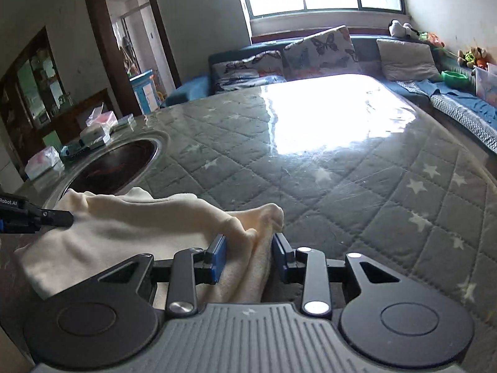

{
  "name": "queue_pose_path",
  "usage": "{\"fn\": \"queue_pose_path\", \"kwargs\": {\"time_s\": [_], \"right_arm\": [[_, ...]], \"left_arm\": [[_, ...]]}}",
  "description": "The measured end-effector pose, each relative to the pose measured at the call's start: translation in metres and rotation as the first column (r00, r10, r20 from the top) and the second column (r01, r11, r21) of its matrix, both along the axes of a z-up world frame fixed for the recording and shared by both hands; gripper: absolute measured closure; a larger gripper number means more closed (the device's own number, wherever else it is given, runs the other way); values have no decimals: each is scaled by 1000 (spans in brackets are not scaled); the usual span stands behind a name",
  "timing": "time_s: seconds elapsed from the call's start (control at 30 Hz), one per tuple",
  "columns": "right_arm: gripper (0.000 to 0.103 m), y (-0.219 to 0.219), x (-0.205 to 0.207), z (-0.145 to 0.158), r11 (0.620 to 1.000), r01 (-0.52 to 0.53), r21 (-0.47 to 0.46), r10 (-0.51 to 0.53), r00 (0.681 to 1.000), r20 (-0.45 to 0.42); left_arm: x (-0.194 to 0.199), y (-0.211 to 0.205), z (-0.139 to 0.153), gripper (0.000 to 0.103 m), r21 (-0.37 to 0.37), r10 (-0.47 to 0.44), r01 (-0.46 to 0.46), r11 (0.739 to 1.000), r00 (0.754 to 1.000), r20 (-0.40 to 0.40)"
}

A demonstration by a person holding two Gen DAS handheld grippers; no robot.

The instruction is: Fold clothes

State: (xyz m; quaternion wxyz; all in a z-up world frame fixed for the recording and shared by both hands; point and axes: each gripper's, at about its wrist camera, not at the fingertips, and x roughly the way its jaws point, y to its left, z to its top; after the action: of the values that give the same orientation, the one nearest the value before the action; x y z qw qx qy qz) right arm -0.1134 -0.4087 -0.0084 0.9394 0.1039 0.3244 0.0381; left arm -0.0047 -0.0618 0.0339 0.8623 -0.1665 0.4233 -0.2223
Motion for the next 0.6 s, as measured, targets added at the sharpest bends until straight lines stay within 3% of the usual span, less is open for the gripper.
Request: {"fn": "queue_pose_path", "kwargs": {"time_s": [0.1, 0.17, 0.23, 0.6], "right_arm": [[75, 1, 3, -2, 1000, 9, 26, -9, 1000, 8], [88, 3, 2, -2, 1000, 2, 29, -2, 1000, 9], [92, 3, -1, -1, 1000, 0, 26, -1, 1000, 18], [94, -23, -8, 50, 997, 61, -45, -53, 986, 157]], "left_arm": [[1, -6, 3, 88, 35, -11, 11, 999, 1000, 24], [0, -11, 6, 88, 59, -19, 16, 998, 999, 42], [0, -17, 10, 88, 81, -30, 24, 996, 997, 66], [6, -80, 45, 89, 118, -153, 130, 984, 966, 210]]}}
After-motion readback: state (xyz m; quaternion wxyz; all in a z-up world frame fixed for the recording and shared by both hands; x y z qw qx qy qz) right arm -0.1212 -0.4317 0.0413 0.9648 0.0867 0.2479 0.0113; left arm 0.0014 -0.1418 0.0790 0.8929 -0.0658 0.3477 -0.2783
